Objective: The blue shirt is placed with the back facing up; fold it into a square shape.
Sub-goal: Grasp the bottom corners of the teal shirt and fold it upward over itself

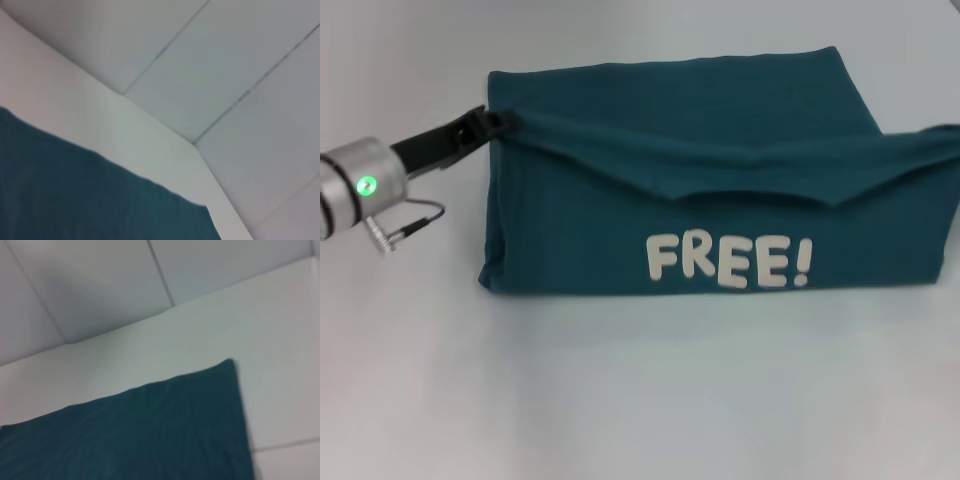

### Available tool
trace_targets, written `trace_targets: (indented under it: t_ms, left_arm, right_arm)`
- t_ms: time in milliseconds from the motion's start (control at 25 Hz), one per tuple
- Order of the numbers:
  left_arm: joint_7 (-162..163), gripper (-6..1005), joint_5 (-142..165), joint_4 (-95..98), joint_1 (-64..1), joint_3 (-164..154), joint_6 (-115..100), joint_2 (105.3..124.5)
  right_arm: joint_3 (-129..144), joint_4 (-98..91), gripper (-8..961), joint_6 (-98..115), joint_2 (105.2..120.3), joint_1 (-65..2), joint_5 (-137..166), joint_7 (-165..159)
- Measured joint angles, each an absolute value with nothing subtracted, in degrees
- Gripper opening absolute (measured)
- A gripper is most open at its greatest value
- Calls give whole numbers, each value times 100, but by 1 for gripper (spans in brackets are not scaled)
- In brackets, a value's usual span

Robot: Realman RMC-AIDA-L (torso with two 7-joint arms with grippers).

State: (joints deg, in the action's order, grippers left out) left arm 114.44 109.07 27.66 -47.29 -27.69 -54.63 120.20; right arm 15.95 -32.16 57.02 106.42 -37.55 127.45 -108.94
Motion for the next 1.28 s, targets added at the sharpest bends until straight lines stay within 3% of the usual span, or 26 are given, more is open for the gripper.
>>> trace_targets:
  t_ms: [360,1280]
  left_arm:
    - [9951,31,10002,2422,-5206,-2766,-4012,12382]
    - [8235,29,8678,1697,-5364,-2756,-3255,12397]
  right_arm:
    - [2004,-2629,59,3988,10787,-4209,12665,-10468]
    - [2013,-1846,95,2538,11023,-4624,11702,-8633]
